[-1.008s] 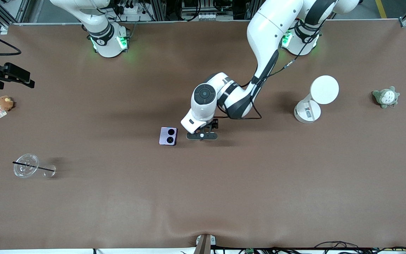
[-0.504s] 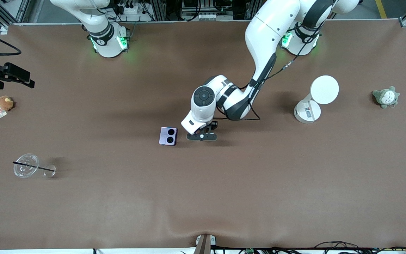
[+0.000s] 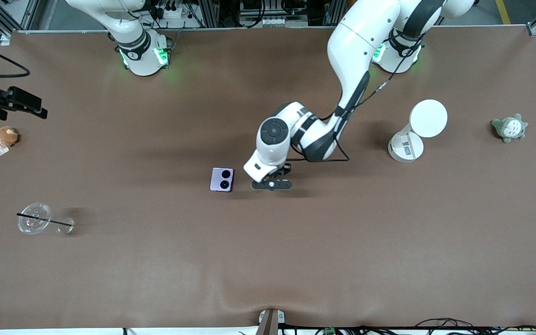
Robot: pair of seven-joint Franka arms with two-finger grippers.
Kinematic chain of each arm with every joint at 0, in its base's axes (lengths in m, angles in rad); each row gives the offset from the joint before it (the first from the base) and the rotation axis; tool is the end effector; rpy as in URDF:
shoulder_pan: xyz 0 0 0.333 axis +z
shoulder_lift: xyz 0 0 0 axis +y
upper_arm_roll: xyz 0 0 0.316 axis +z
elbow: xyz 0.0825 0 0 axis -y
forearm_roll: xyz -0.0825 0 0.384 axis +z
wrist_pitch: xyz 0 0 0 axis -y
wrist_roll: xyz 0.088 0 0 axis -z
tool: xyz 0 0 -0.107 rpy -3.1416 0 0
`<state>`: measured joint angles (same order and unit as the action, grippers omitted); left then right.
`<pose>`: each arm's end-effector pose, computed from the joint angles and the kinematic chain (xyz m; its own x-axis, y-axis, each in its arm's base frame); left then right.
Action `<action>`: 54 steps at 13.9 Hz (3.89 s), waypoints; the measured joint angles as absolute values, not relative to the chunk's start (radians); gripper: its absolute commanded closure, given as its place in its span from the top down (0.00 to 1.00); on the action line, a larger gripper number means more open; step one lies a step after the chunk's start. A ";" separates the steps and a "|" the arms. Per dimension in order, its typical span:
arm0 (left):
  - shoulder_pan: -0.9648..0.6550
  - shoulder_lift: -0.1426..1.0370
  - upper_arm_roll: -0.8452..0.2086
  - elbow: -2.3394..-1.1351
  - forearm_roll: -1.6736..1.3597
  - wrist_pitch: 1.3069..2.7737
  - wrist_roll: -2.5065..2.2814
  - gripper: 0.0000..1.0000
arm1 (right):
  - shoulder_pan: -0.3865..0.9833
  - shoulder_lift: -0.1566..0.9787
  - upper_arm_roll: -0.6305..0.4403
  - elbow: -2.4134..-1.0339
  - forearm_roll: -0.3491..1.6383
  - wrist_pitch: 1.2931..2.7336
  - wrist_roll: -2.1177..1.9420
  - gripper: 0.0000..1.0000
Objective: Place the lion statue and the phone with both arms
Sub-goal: 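Lift the lion with the left gripper while the right gripper reaches the phone, then set the lion by the white cup while the right gripper grasps the phone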
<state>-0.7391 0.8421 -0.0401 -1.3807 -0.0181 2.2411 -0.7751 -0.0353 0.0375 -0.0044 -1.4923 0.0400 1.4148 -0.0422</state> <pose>0.5276 -0.5132 0.2094 0.9996 0.0203 -0.0179 0.0211 -0.9988 0.0444 0.5495 -0.0170 0.6276 0.9936 0.0089 -0.1128 0.0039 -0.9990 -0.0446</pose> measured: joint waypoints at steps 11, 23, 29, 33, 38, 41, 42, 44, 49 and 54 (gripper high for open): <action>-0.606 0.415 -0.036 -1.956 0.088 2.323 -0.651 0.22 | -0.057 0.238 -0.014 -1.490 0.184 1.540 -0.043 1.00; -0.469 0.281 -0.039 -2.316 0.096 2.514 -0.448 0.25 | 0.322 0.429 0.000 -1.623 0.078 1.958 0.281 1.00; -0.378 0.254 -0.037 -2.363 0.097 2.529 -0.324 0.31 | 0.425 0.578 0.000 -1.636 0.076 2.136 0.441 1.00; -0.377 0.254 -0.040 -2.399 0.097 2.561 -0.322 0.81 | 0.460 0.645 -0.001 -1.663 0.076 2.282 0.495 1.00; -0.376 0.254 -0.041 -2.399 0.097 2.564 -0.322 1.00 | 0.514 0.677 -0.001 -1.688 0.076 2.328 0.544 1.00; -0.376 0.252 -0.043 -2.320 0.097 2.523 -0.323 1.00 | 0.534 0.677 -0.001 -1.705 0.076 2.330 0.569 1.00; -0.376 0.250 -0.046 -2.263 0.097 2.468 -0.323 1.00 | 0.537 0.677 -0.001 -1.708 0.076 2.330 0.571 1.00; -0.378 0.242 -0.057 -2.126 0.097 2.323 -0.323 1.00 | 0.539 0.677 -0.001 -1.717 0.076 2.332 0.573 1.00; -0.367 0.226 -0.057 -1.780 0.063 2.018 -0.341 1.00 | 0.545 0.677 -0.001 -1.727 0.076 2.332 0.616 1.00; -0.295 0.275 -0.046 -1.397 0.015 1.667 -0.336 1.00 | 0.561 0.677 -0.001 -1.734 0.076 2.332 0.647 1.00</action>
